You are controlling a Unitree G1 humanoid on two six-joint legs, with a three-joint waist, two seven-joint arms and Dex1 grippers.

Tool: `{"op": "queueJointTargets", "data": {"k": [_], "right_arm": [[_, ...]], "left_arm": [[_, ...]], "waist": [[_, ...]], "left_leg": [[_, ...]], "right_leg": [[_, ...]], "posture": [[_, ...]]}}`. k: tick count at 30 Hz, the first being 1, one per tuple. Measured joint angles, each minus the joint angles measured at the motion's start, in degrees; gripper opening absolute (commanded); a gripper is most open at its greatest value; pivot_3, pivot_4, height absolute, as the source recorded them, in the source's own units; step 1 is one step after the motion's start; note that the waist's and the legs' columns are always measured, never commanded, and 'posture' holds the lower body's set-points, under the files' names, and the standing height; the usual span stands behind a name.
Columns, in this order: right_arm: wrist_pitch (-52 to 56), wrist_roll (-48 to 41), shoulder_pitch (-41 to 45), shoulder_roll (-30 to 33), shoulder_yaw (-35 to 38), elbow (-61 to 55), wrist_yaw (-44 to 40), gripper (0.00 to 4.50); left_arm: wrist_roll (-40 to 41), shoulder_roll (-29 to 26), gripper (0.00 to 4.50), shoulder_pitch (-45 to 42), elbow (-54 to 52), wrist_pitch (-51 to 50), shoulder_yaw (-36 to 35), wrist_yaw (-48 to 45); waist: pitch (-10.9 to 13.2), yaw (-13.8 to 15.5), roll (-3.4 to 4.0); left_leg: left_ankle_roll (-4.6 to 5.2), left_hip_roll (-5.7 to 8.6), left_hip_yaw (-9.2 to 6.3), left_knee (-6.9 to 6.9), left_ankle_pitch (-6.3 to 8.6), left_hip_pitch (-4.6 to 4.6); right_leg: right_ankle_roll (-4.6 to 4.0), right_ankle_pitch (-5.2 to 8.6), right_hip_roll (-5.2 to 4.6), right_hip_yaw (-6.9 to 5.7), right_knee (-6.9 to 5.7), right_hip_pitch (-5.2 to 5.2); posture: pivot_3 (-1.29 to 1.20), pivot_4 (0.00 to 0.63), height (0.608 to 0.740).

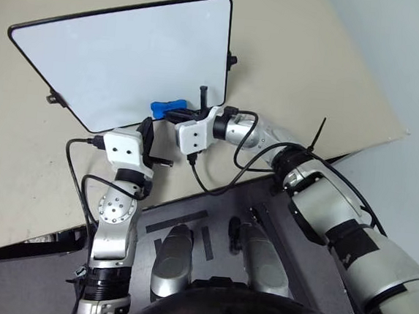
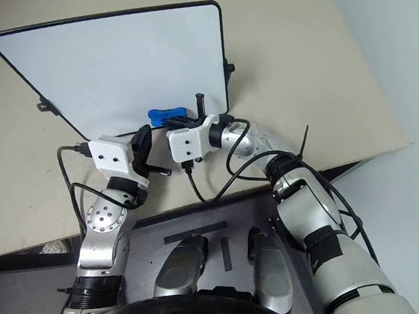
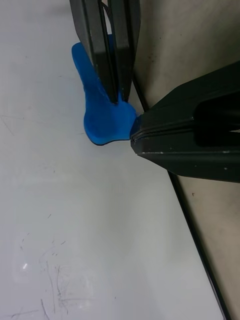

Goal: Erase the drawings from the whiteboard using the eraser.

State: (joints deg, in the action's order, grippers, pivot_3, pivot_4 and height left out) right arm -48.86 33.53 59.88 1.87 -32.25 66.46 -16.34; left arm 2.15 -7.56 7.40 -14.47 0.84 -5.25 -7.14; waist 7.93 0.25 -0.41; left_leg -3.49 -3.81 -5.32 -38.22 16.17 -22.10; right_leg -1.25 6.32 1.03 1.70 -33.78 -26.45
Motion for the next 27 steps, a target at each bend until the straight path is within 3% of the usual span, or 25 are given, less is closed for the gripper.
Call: {"op": "queueJointTargets", "data": {"k": [4,8,16,21,27], "right_arm": [[-1.59,-3.42,-3.34,3.24,0.28,-4.23,-5.80,0.03],[0.22,-11.88,-11.14,8.74,2.27,-16.11,-15.71,0.03],[21.24,-29.89,-27.00,22.84,6.60,-43.56,-35.17,0.03],[28.78,-31.71,-28.40,22.60,7.66,-47.01,-37.05,1.35],[31.03,-31.66,-28.63,20.82,10.51,-49.55,-33.99,3.52]], "left_arm": [[0.01,-0.02,0.00,0.20,0.00,0.01,-0.07,0.00],[0.09,-0.03,0.00,0.52,-0.16,0.00,-0.07,-0.05],[0.49,-0.61,0.00,0.61,-0.46,-0.27,-0.32,-0.92],[0.97,-1.54,0.00,-2.03,0.21,-0.81,-0.25,-2.28],[1.19,-2.72,0.00,-4.29,1.99,-0.84,-0.40,-3.10]], "waist": [[-0.01,0.16,-0.01],[-0.03,0.35,-0.05],[-0.04,0.29,-0.07],[-0.03,-0.45,-0.08],[0.01,-0.40,-0.02]], "left_leg": [[0.00,0.02,0.02,-0.06,0.02,0.00],[0.01,0.03,0.07,-0.11,0.02,0.03],[0.05,0.07,0.13,-0.55,0.00,0.20],[0.18,0.06,0.15,-0.77,-0.06,0.56],[0.28,0.09,0.10,-0.75,-0.11,1.04]], "right_leg": [[-0.01,0.00,0.00,0.01,-0.01,0.02],[-0.01,0.00,0.00,0.01,-0.02,0.08],[0.07,0.04,0.06,0.08,-0.11,0.45],[0.68,0.12,0.17,0.11,-0.10,0.75],[0.76,0.17,0.18,0.17,-0.07,1.22]], "posture": [[0.00,0.150,0.740],[0.00,0.150,0.740],[0.00,0.150,0.740],[0.00,0.150,0.740],[0.00,0.150,0.740]]}}
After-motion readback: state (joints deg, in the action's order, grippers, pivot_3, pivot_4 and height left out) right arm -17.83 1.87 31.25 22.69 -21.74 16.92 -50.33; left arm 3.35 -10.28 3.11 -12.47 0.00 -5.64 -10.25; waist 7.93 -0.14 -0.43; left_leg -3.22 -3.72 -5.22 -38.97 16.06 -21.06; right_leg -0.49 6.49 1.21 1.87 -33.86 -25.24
